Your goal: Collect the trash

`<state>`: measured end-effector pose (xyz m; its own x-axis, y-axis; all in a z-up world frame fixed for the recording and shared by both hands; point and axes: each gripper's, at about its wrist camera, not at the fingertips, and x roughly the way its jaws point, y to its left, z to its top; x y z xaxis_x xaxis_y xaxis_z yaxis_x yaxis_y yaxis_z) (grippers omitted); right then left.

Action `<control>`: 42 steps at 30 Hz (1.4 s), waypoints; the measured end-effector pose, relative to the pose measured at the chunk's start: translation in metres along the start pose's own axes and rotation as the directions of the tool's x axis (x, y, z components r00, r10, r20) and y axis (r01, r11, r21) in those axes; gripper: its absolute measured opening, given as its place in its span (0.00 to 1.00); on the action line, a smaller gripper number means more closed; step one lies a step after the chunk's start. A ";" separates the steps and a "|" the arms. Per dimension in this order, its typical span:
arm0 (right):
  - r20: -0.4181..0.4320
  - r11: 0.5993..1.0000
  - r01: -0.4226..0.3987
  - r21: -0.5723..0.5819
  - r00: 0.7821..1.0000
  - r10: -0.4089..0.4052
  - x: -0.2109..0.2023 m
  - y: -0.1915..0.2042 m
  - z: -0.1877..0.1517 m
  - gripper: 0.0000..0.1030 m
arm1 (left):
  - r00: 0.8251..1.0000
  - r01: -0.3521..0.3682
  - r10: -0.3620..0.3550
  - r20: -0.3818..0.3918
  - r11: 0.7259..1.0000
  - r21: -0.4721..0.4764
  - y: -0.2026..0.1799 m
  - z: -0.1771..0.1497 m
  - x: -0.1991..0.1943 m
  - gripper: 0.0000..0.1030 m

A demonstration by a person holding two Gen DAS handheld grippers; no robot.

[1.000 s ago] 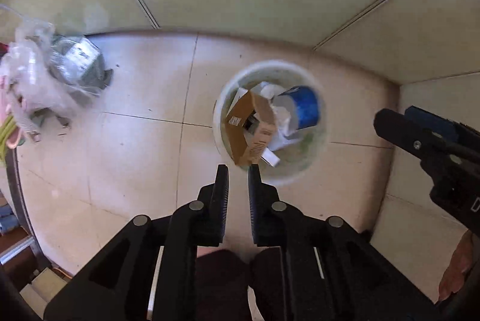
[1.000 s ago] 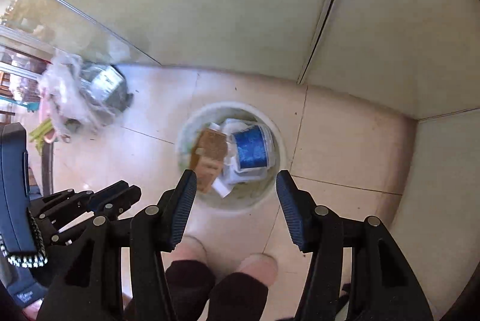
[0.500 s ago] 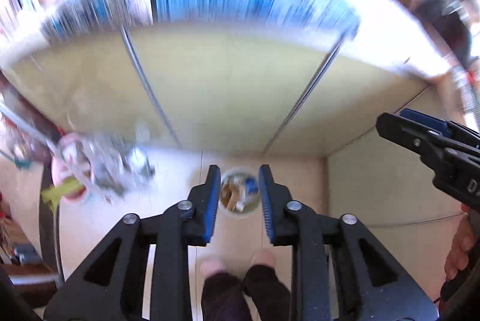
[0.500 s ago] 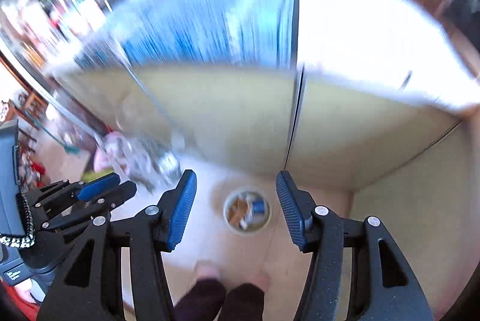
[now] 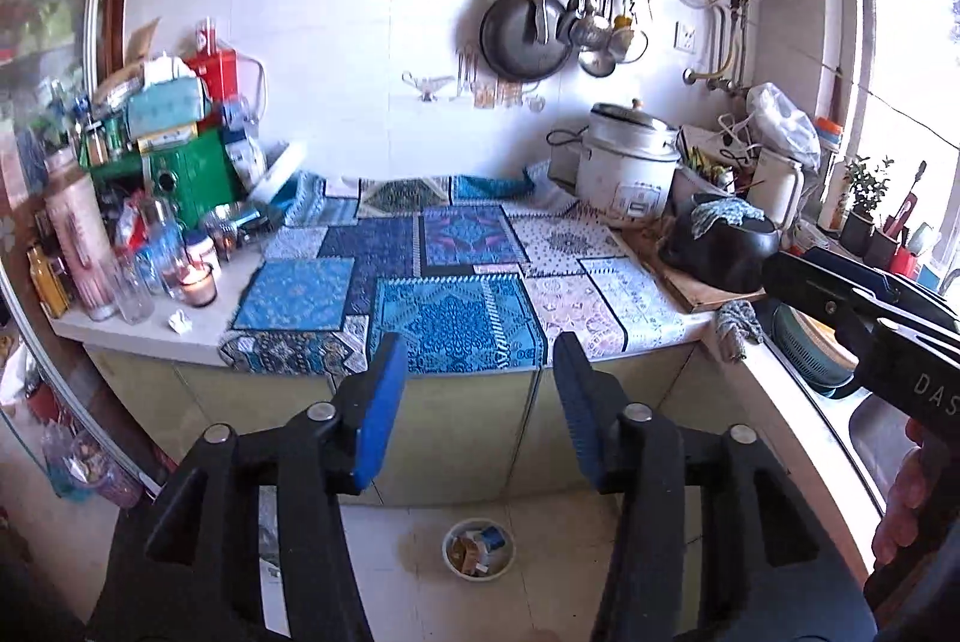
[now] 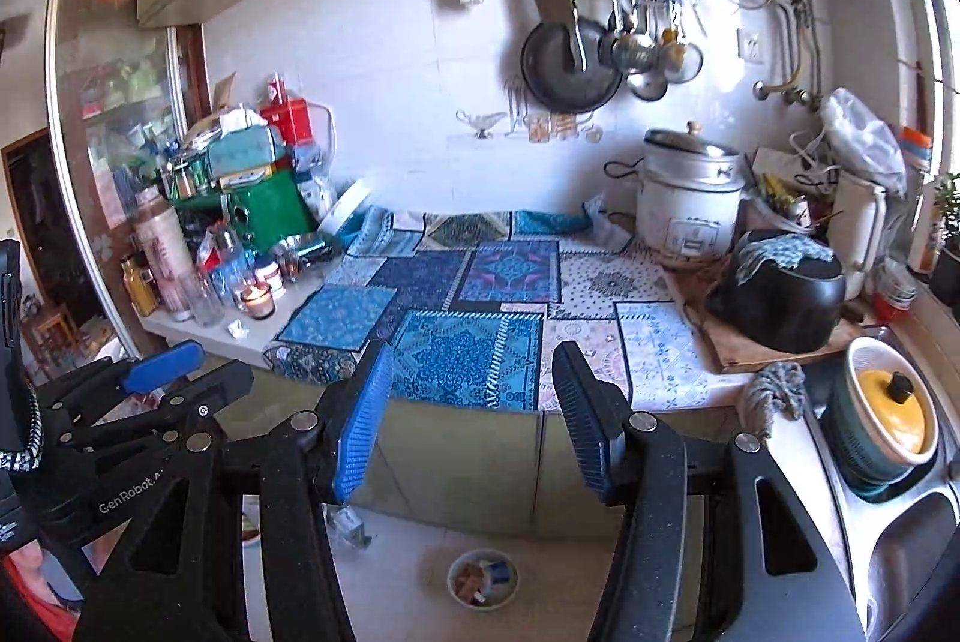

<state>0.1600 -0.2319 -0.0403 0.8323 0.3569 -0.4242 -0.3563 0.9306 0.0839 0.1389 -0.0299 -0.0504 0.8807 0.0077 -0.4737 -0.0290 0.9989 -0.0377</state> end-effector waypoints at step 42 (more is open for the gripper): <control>0.021 0.993 0.117 0.031 0.993 -0.117 -0.103 0.054 -0.033 1.00 | 0.998 -0.023 0.023 0.061 1.000 0.001 0.015 -0.038 -0.139 0.99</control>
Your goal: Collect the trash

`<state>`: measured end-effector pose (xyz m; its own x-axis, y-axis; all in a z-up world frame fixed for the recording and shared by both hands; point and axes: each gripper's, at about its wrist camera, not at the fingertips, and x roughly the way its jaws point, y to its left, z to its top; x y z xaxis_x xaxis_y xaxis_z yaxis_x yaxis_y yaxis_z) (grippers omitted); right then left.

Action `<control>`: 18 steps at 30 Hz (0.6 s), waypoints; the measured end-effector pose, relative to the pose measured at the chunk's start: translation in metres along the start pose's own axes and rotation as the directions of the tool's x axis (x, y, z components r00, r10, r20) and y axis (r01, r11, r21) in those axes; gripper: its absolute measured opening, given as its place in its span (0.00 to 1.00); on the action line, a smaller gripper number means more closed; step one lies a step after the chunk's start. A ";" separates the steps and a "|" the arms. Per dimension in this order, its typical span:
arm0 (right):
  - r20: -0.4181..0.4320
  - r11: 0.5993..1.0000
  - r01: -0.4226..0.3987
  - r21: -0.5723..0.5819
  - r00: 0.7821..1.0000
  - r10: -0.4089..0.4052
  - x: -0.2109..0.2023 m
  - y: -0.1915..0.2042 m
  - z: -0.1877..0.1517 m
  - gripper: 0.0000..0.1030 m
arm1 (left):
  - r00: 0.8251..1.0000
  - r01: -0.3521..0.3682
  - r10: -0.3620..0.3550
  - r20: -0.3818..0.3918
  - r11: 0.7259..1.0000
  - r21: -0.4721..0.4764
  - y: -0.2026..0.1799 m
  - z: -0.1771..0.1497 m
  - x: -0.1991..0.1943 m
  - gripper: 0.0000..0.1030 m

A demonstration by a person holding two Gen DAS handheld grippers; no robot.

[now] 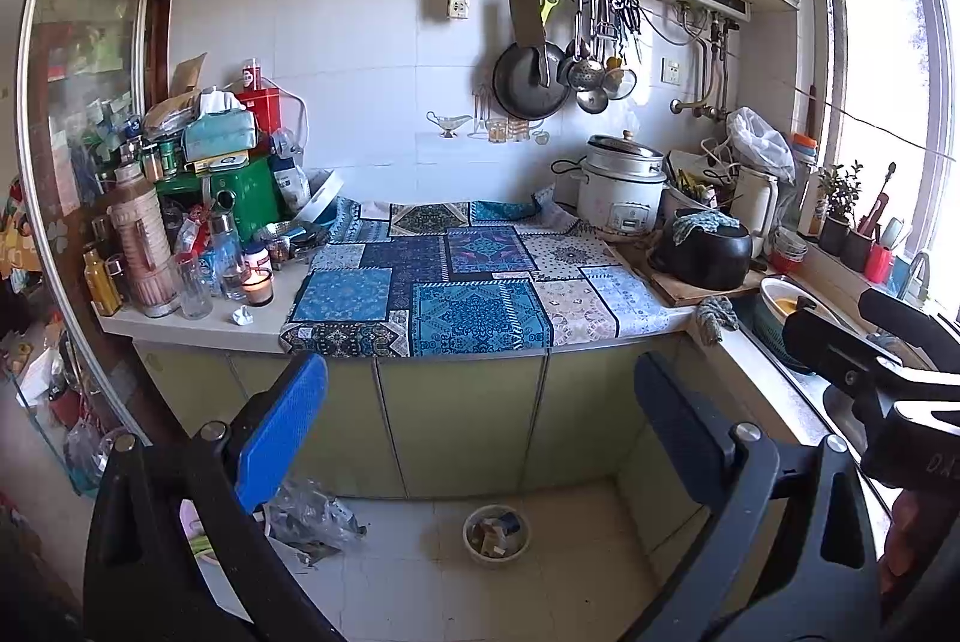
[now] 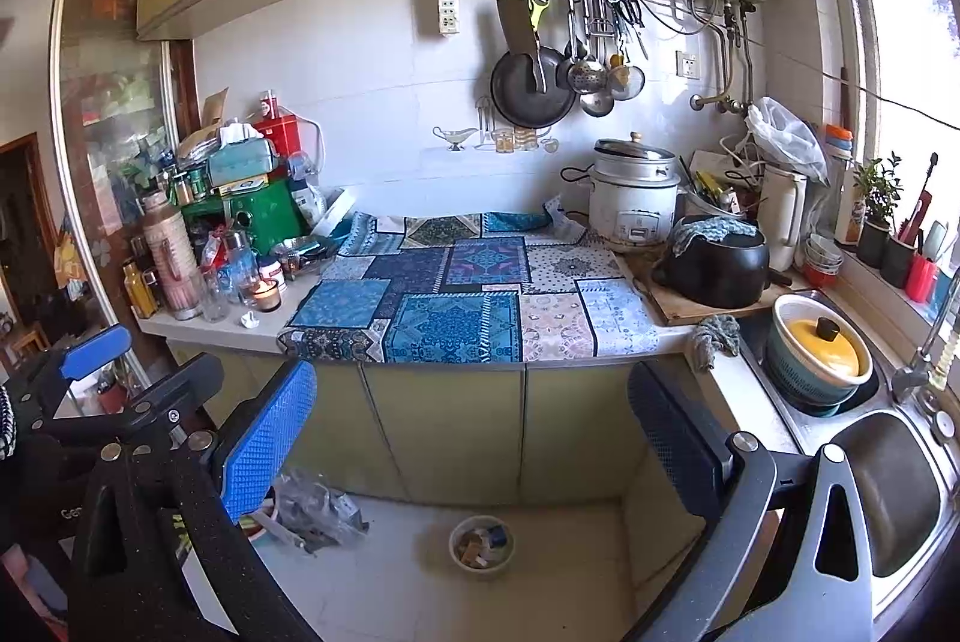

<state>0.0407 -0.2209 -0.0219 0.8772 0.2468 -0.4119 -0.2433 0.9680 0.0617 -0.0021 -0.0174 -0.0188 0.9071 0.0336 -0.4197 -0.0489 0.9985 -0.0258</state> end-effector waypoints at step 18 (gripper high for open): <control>-0.003 1.000 -0.012 0.002 1.000 0.012 -0.002 -0.002 0.004 1.00 | 1.000 0.003 -0.003 0.010 1.000 -0.012 -0.006 0.004 -0.004 0.99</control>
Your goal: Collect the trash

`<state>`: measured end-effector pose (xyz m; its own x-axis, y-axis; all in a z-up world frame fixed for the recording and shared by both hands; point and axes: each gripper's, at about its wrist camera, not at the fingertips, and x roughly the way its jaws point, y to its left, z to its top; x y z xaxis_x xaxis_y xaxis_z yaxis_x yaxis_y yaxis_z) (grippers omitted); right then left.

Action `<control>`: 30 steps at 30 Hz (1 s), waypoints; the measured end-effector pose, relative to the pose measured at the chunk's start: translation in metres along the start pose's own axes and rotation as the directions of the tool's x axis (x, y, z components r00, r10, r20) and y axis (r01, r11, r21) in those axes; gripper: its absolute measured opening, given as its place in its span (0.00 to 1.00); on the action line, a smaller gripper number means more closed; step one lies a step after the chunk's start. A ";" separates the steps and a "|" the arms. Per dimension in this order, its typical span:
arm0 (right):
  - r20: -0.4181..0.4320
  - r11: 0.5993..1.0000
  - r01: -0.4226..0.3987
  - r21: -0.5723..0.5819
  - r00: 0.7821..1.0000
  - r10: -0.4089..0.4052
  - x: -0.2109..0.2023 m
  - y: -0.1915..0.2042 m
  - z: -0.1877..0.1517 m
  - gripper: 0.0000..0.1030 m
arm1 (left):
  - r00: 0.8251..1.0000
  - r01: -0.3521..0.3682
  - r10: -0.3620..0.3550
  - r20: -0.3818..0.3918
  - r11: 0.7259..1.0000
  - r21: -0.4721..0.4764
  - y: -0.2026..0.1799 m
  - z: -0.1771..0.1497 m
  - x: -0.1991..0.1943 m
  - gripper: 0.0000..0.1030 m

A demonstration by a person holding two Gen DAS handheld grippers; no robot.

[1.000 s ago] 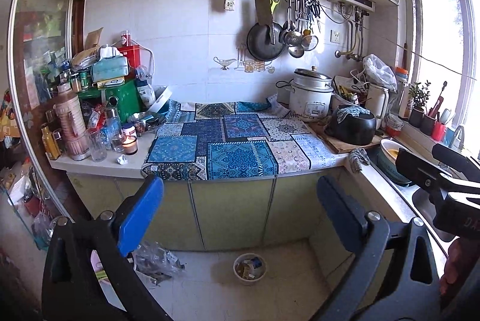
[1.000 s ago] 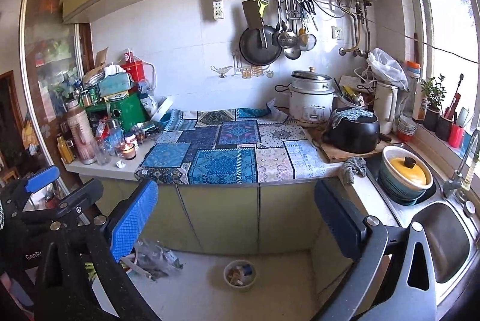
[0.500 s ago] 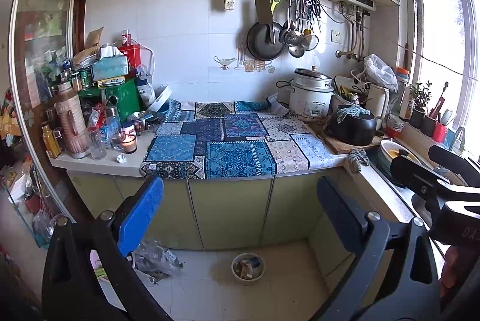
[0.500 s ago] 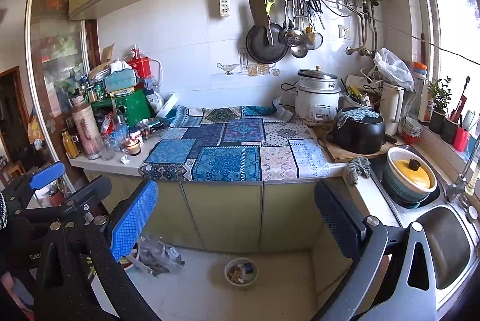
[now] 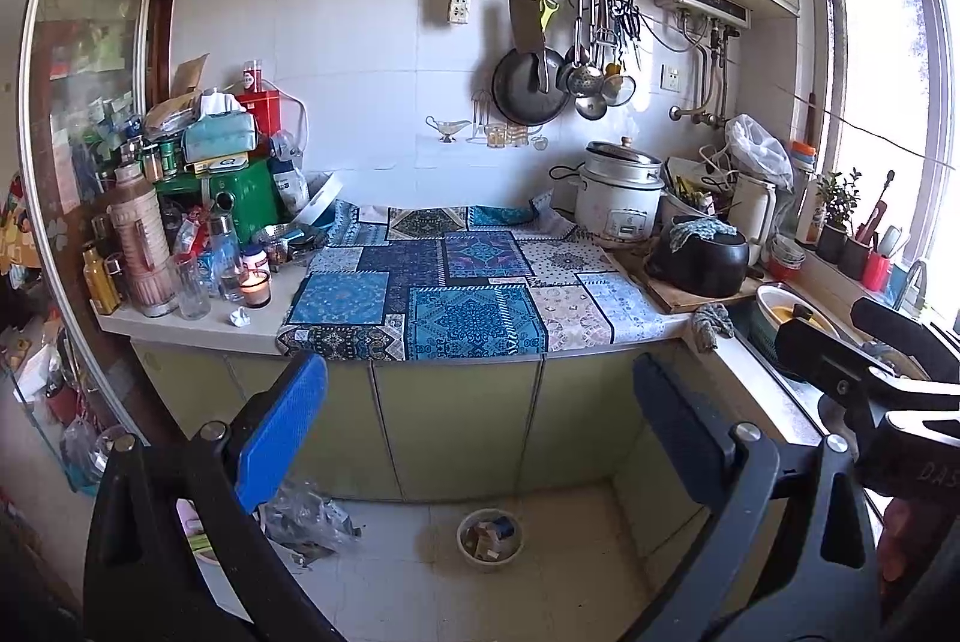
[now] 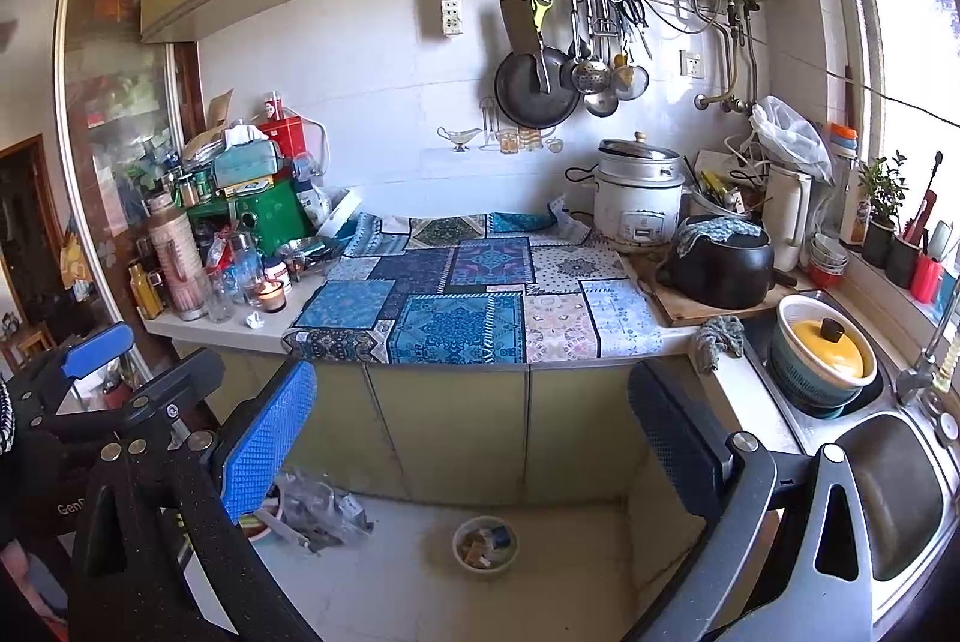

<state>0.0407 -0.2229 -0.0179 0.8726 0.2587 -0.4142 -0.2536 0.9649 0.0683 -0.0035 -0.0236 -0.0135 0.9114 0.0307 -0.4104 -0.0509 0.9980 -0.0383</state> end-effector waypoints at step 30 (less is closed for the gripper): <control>0.011 0.999 0.037 0.026 0.999 -0.038 -0.003 0.009 0.003 1.00 | 0.999 0.051 -0.051 0.004 0.999 -0.006 0.004 0.003 0.001 0.99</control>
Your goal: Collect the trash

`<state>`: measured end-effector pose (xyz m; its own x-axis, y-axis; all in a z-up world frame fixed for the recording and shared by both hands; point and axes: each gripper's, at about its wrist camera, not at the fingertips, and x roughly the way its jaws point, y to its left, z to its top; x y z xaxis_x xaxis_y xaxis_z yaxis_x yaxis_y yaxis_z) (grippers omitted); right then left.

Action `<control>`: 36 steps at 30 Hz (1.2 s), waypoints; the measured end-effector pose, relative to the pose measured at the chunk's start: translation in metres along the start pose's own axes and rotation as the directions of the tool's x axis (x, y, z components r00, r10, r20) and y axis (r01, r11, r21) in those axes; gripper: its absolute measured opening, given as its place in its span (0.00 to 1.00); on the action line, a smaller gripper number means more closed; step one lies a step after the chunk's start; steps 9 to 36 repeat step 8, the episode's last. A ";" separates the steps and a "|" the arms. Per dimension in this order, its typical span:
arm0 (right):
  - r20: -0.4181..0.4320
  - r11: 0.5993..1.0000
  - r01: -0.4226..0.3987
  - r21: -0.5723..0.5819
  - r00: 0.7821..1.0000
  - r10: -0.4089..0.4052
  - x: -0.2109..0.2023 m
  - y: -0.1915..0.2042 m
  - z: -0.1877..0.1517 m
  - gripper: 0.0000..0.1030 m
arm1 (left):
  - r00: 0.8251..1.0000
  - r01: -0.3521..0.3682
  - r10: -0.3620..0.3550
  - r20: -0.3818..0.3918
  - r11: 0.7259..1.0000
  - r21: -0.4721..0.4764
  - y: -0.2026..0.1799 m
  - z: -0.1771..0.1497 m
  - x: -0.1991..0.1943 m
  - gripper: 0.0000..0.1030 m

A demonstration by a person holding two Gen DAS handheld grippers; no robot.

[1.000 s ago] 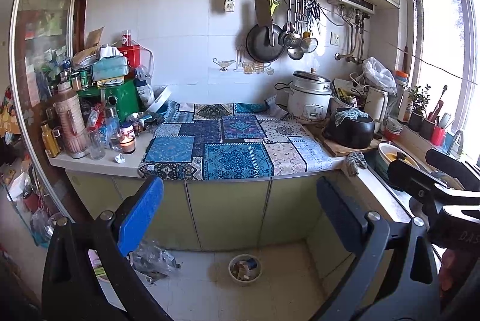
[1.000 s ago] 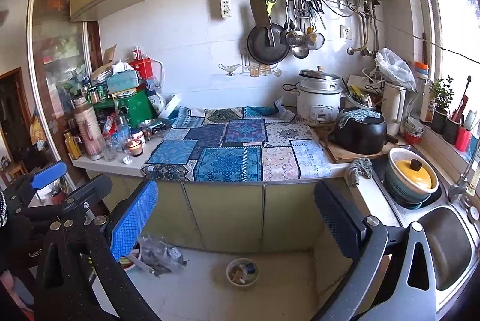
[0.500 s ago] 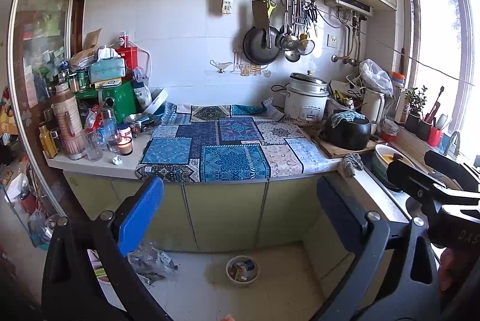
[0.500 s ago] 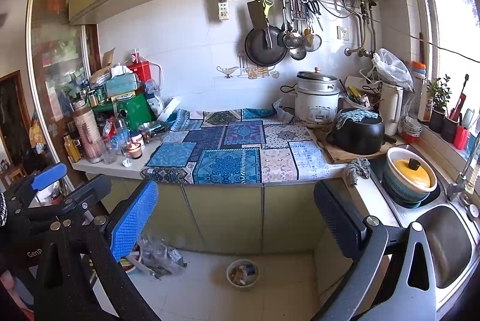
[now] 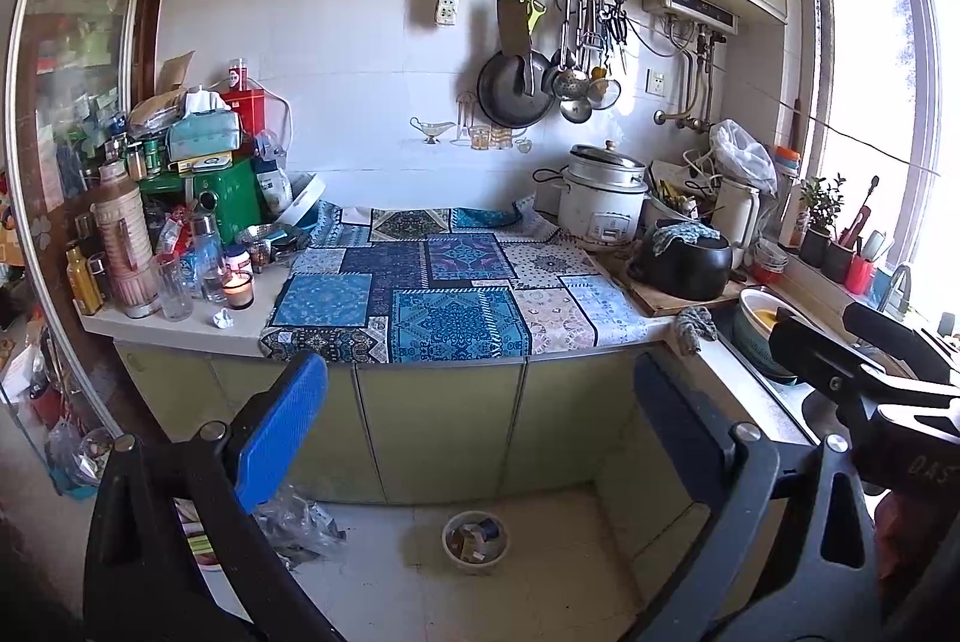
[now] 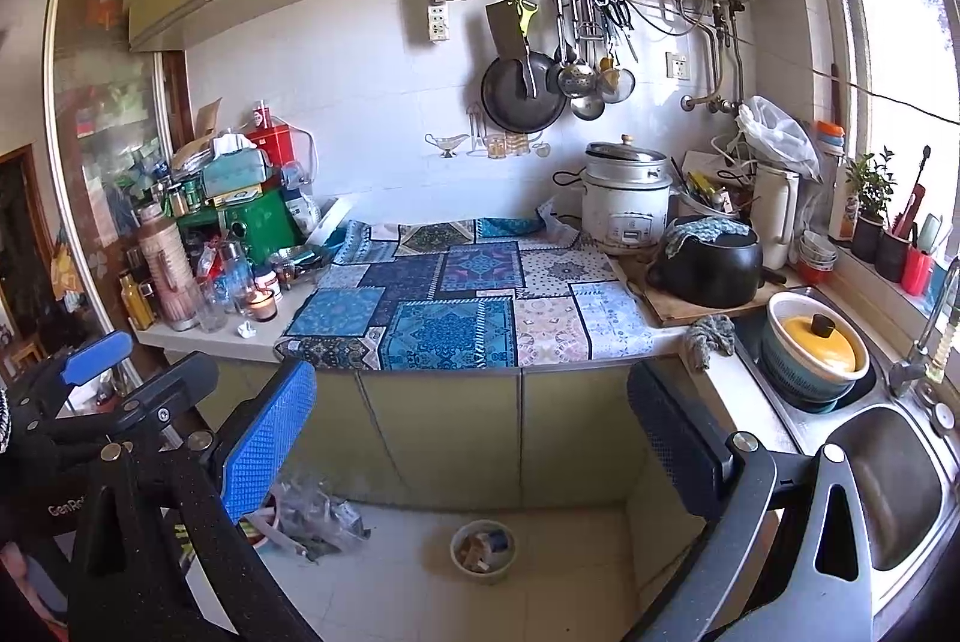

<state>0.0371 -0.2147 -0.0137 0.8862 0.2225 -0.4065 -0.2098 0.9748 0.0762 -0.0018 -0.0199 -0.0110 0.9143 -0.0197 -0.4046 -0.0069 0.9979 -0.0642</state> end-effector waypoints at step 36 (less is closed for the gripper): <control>-0.009 1.000 0.018 0.010 1.000 -0.018 0.013 0.007 0.002 1.00 | 1.000 0.020 -0.019 -0.011 1.000 0.014 0.010 0.006 0.013 0.99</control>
